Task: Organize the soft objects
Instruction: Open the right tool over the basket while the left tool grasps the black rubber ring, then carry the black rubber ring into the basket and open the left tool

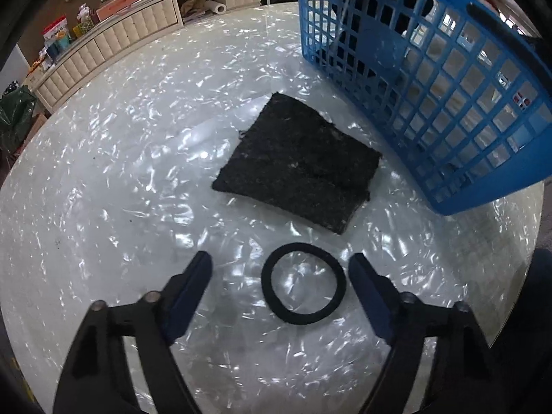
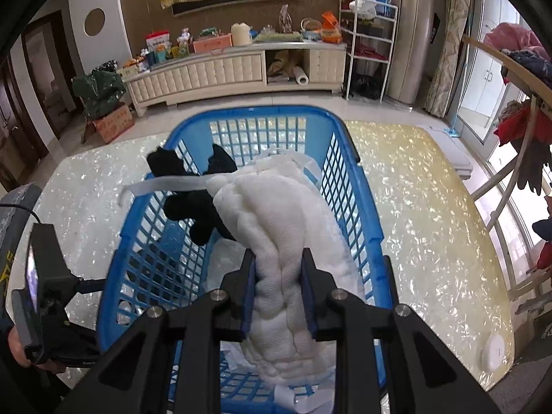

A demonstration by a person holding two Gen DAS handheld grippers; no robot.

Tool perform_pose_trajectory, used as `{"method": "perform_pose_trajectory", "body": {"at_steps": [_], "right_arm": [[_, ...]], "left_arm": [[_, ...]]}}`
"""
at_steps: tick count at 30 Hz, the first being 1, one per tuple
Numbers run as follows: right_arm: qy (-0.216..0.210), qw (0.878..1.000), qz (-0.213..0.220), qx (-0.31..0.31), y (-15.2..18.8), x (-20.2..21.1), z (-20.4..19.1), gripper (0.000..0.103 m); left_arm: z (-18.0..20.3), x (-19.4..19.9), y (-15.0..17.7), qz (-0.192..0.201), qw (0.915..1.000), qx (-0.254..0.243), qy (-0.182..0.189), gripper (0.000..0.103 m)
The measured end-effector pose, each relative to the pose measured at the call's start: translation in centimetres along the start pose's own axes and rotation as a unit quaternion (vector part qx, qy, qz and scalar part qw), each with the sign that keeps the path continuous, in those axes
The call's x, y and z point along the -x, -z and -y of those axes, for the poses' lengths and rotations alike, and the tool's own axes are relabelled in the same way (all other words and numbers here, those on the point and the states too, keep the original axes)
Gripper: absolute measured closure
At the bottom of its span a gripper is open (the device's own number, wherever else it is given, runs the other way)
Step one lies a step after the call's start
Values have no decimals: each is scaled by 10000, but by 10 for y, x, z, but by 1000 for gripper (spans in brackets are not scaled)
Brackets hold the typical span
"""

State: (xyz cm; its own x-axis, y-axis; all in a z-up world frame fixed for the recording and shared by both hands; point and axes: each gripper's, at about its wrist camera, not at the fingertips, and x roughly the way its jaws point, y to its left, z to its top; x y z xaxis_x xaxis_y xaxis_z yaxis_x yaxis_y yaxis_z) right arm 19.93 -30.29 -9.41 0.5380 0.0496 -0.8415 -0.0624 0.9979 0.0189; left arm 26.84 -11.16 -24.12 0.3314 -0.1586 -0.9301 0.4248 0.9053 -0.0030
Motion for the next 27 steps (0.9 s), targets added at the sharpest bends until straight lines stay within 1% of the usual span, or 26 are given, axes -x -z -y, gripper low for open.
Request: {"method": "perform_pose_trajectory", "body": {"at_steps": [2,4,5,6,8,9,10,11,12,13,14,15,17,18,19,20,23,25,27], "right_arm": [[14,10000,-62,3,1,-1,-1,80],[25,9999,-117,-28,1,-3,0,79],[34,9999,-136,-43,1,-4,0,78],[35,9999,-156,-57,1,-5,0,78],[31,9998,-183,-59,1,-5,0,75],[54,9998,-199,-58,1,-5,0,70],[66,9998,-202,-56,1,-5,-1,68],[82,9998,-198,-60,1,-4,-2,60],[94,9997,-186,-83,0,-2,-2,47],[109,9997,-170,-97,0,-2,-1,38],[160,9997,-160,-105,1,-1,-1,26],[123,9998,-142,-104,0,1,1,24],[154,9998,-97,-86,0,6,0,22],[188,9998,-78,-77,0,7,0,14],[242,9997,-42,-68,0,10,-1,9],[241,9997,4,-80,1,12,0,7],[278,9995,109,-107,1,21,0,6],[281,9994,155,-111,1,27,1,2],[307,9993,198,-110,2,32,0,1]], "left_arm": [[2,2,-2,22,10000,-23,6,28],[2,2,-1,59,10000,-46,9,33],[2,3,-1,76,10000,-53,11,42],[2,6,1,83,9999,-61,30,58],[4,14,5,113,9998,-134,107,69],[6,14,4,114,9997,-179,123,73],[8,14,4,122,9996,-218,133,76],[9,14,4,125,9995,-230,165,81],[10,14,4,132,9994,-237,194,86],[11,14,4,143,9994,-254,208,89],[11,14,4,141,9993,-217,268,94],[11,21,9,140,9992,-175,323,96],[10,22,12,141,9992,-102,350,96],[8,24,14,142,9990,-50,423,96],[3,28,19,148,9986,9,507,96],[1,28,20,159,9981,67,590,96],[-3,36,23,242,9970,150,725,96],[-4,45,24,308,9966,168,739,96],[-6,55,24,379,9963,183,748,96]]}}
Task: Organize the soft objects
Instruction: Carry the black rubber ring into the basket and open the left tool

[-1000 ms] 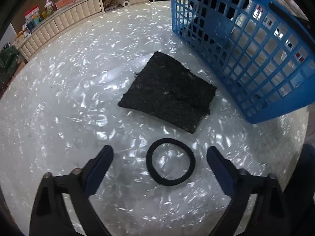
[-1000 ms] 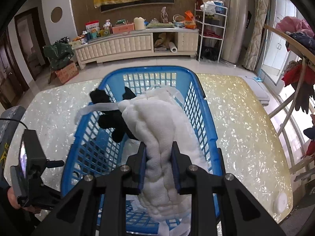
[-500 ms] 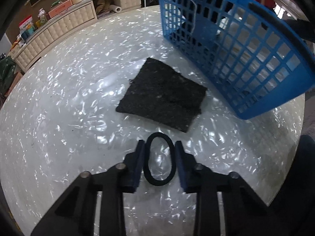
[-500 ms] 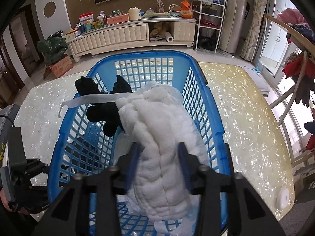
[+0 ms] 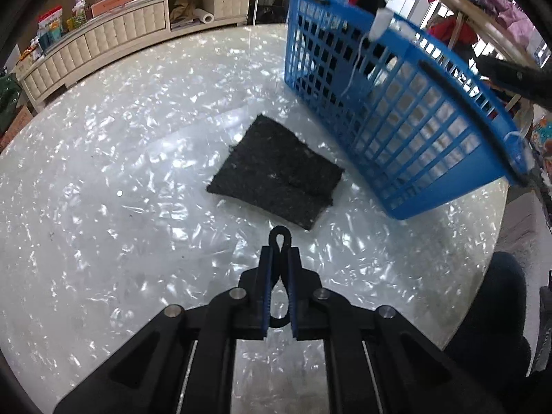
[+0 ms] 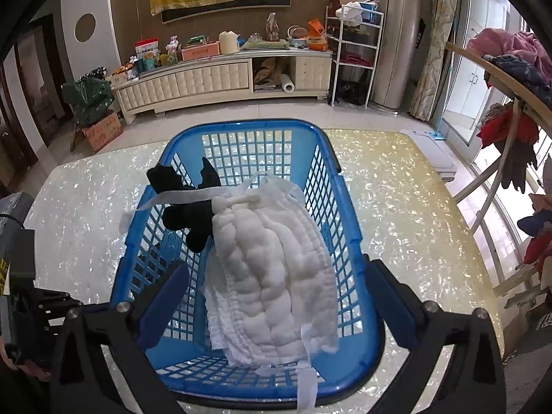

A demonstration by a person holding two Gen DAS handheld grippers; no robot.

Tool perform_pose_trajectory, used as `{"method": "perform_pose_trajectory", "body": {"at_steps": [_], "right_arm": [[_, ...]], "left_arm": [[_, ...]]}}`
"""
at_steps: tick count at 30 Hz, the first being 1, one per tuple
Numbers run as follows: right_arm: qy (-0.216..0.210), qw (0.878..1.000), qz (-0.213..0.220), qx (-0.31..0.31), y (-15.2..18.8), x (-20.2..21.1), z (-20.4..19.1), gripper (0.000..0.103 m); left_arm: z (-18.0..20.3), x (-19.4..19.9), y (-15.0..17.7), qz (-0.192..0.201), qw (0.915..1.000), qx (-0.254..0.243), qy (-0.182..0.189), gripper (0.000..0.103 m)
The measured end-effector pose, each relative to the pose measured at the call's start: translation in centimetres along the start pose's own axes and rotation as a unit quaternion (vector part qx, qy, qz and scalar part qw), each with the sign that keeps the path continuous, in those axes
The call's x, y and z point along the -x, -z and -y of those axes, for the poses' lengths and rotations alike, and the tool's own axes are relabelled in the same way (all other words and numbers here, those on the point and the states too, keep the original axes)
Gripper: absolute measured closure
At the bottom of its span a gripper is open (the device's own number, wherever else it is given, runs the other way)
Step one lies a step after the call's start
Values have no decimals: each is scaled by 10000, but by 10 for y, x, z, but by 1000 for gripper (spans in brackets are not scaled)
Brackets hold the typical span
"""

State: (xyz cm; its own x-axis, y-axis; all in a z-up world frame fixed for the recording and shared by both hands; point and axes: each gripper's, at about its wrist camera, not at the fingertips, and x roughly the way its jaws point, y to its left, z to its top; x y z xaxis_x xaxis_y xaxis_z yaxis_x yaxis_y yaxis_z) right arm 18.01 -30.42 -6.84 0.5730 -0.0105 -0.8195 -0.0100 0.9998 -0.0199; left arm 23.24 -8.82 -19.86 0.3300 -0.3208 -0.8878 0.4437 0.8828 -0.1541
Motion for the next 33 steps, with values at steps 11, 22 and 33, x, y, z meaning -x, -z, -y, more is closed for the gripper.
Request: {"method": "perform_pose_trajectory", "body": {"at_steps": [11,22,33], "right_arm": [[16,9999,94,80,14,25,-14,0],[42,9998,198,94,31,49,-19,0],[145,9984,492,-236,40,60,4,0]], "left_arm": [[19,66,-8,536,9983,-133,-199,96],[56,116,-30,1145,9926,-406,73,96],[92,116,-52,1336,9900,-450,-34,96]]}}
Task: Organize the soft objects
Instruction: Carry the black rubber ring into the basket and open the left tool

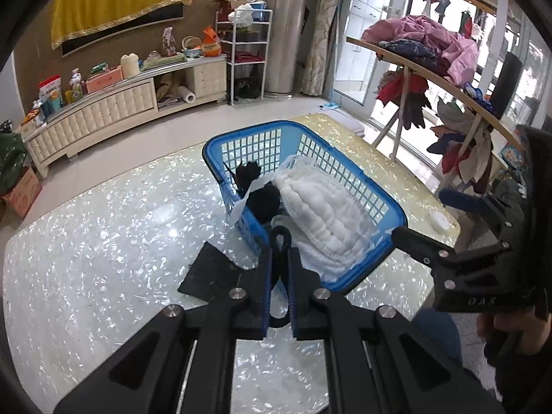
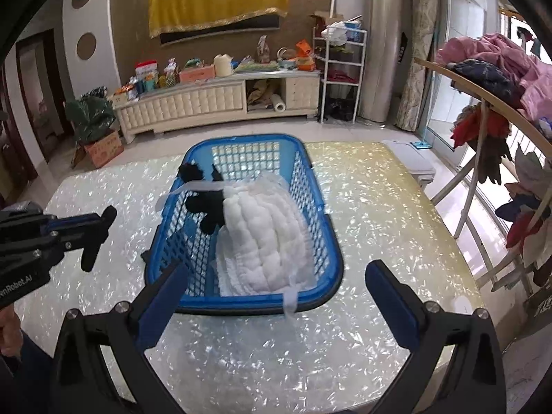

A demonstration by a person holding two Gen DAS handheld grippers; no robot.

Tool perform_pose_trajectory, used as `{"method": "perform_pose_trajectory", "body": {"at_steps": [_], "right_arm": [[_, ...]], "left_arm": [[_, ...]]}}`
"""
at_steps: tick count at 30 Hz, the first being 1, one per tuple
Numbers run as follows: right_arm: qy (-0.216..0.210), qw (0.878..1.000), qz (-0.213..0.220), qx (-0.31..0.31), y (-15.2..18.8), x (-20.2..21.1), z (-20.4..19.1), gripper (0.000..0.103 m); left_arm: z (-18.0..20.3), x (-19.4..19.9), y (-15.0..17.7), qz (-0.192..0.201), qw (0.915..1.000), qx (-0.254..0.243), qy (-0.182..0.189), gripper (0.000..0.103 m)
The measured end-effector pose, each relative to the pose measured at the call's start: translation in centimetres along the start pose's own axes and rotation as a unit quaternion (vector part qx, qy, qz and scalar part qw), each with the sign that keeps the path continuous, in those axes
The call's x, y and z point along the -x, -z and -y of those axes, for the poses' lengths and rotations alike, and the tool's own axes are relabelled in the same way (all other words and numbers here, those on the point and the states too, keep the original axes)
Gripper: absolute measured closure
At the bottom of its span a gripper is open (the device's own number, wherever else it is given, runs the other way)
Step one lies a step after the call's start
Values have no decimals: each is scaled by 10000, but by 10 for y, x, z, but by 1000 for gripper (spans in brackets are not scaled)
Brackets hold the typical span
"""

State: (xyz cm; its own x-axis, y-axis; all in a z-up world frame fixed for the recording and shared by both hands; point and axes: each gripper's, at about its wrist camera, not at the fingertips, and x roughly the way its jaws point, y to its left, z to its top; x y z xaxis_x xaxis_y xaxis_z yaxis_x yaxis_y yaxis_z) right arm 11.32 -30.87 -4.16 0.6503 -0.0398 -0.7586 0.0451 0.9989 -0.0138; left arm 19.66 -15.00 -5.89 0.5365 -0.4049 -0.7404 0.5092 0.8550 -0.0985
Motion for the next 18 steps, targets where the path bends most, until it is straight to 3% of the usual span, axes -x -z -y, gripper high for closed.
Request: {"method": "perform_pose_trajectory", "body": {"at_steps": [12,18], "right_arm": [[167,9990,159,-376,6,-5,35,0],[230,9988,126,-419,10,-9,43,0]], "left_arm": [[32,-37,-30,-163,9984,-414,353,96],[43,-72,-35,-427,9961,-560,527,96]]}}
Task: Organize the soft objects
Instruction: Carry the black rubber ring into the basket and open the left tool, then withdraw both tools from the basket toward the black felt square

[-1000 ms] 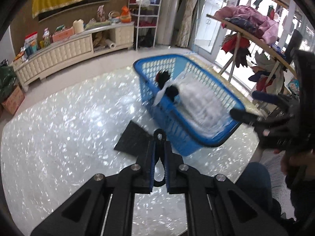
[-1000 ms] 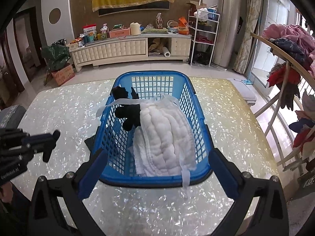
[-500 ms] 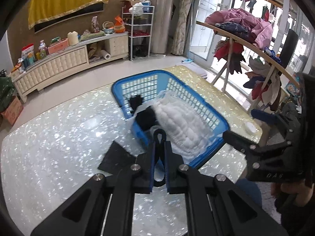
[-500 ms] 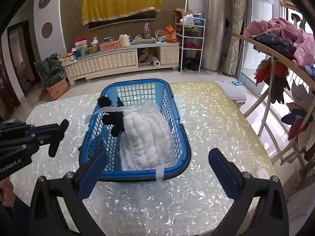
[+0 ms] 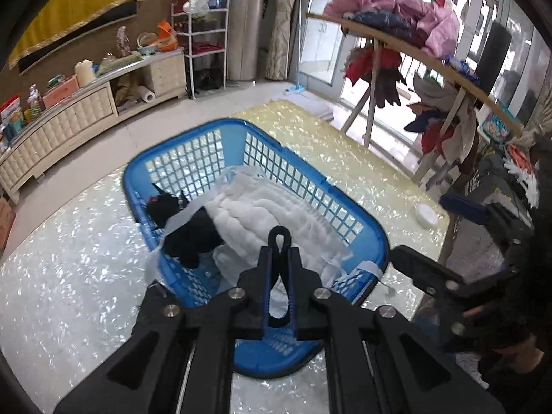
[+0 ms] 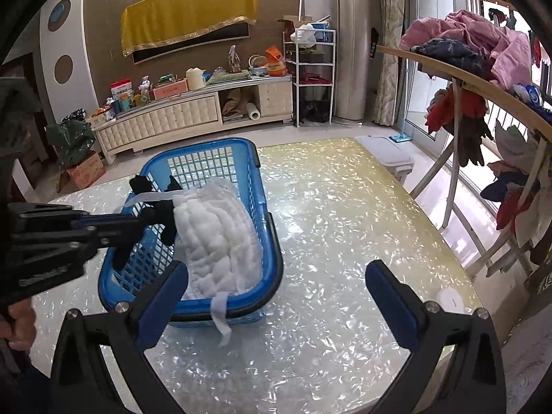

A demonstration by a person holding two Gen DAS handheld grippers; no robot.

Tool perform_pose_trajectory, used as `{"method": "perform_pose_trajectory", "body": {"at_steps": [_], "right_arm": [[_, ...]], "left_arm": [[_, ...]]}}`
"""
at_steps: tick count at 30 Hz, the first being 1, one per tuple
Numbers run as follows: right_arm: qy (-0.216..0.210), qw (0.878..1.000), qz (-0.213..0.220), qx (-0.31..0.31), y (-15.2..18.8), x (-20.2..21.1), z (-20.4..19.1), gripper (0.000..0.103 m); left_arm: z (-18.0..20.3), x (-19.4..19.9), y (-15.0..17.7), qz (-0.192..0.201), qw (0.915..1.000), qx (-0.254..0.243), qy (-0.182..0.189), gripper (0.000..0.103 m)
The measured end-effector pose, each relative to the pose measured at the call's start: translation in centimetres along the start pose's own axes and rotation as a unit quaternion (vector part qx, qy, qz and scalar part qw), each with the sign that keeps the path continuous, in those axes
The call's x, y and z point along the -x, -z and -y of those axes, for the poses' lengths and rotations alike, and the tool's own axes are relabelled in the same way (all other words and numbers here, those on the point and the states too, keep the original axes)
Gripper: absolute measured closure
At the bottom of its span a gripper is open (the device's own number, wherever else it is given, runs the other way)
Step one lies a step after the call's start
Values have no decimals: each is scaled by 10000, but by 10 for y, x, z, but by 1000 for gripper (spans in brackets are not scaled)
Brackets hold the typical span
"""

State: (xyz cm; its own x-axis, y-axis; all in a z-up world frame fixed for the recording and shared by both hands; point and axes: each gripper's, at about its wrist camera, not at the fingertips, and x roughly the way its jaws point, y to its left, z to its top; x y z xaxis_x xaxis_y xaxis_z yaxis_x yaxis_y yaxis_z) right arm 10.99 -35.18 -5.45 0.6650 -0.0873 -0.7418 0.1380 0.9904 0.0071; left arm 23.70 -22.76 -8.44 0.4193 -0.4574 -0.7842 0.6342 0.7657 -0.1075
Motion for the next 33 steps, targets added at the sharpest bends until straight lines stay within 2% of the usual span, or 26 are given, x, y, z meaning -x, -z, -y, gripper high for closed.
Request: {"method": "perform_pose_trajectory", "body": {"at_steps": [5,14,19,24,27,33], "right_arm": [[36,10000,-55,-56,3,-5,7,0],[48,9998,-127,-132,6,-12,14,0],[-43,9998,-44,-214,8,-10,16,0],[-95,9997,-74,-235,8,-13,21,0],[-112,9996,-70,-242,10,-11,20,0],[-59,9996,-47,-257,9,-5,18,0]], "left_arm": [[3,-21,-7,-126,9999,-61,60,96],[10,-57,-13,-517,9981,-310,-122,94],[12,-65,-10,-626,9972,-354,-196,70],[8,-69,-9,-659,9973,-244,-233,23],[9,-63,-10,-605,9976,-250,-209,11],[7,-55,-9,-573,9968,-304,-463,1]]}}
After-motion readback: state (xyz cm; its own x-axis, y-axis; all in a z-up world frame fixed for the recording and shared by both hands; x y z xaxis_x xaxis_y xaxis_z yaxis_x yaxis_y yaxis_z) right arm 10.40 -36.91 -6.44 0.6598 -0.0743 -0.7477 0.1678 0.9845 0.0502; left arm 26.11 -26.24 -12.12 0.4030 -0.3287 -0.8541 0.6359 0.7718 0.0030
